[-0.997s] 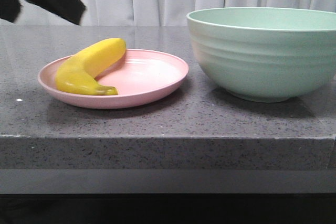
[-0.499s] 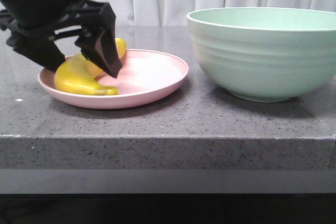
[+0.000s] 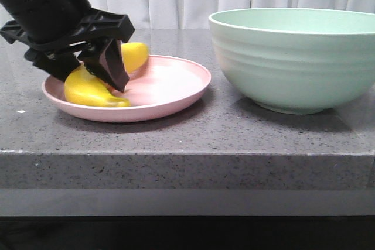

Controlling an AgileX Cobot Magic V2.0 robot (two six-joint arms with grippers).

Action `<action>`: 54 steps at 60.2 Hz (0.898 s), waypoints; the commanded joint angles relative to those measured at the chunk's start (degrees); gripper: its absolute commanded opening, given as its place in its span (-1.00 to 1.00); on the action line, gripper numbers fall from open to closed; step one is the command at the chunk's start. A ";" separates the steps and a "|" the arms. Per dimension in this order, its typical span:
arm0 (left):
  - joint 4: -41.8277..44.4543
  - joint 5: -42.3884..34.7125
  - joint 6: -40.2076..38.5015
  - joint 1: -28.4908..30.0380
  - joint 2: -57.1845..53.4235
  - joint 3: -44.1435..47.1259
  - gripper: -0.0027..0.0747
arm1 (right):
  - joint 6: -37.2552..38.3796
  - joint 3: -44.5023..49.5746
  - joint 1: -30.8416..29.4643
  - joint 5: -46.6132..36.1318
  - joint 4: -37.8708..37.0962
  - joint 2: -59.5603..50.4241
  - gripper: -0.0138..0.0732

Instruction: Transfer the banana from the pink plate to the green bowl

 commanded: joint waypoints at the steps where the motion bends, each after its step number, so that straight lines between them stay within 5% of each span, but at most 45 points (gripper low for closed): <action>1: -0.08 -7.51 -0.41 -0.08 -1.99 -1.84 -0.29 | -0.05 -2.04 -0.21 -4.11 0.16 1.00 0.80; 15: -0.08 -9.14 -0.41 -0.09 -2.58 -3.79 -0.75 | -0.05 -2.04 -0.21 -4.05 0.16 1.00 0.80; 24: -0.08 -5.33 0.09 -0.50 -5.69 -7.42 -0.86 | -0.05 -2.04 -0.21 -3.14 1.87 1.14 0.80; 40: -0.30 -0.92 1.75 -9.55 -13.29 -12.68 -0.86 | -0.37 -4.58 0.79 0.48 22.40 8.07 0.80; 54: -0.30 -0.26 2.92 -19.42 -15.07 -12.66 -0.86 | -9.10 -12.71 6.77 3.03 39.19 17.44 0.80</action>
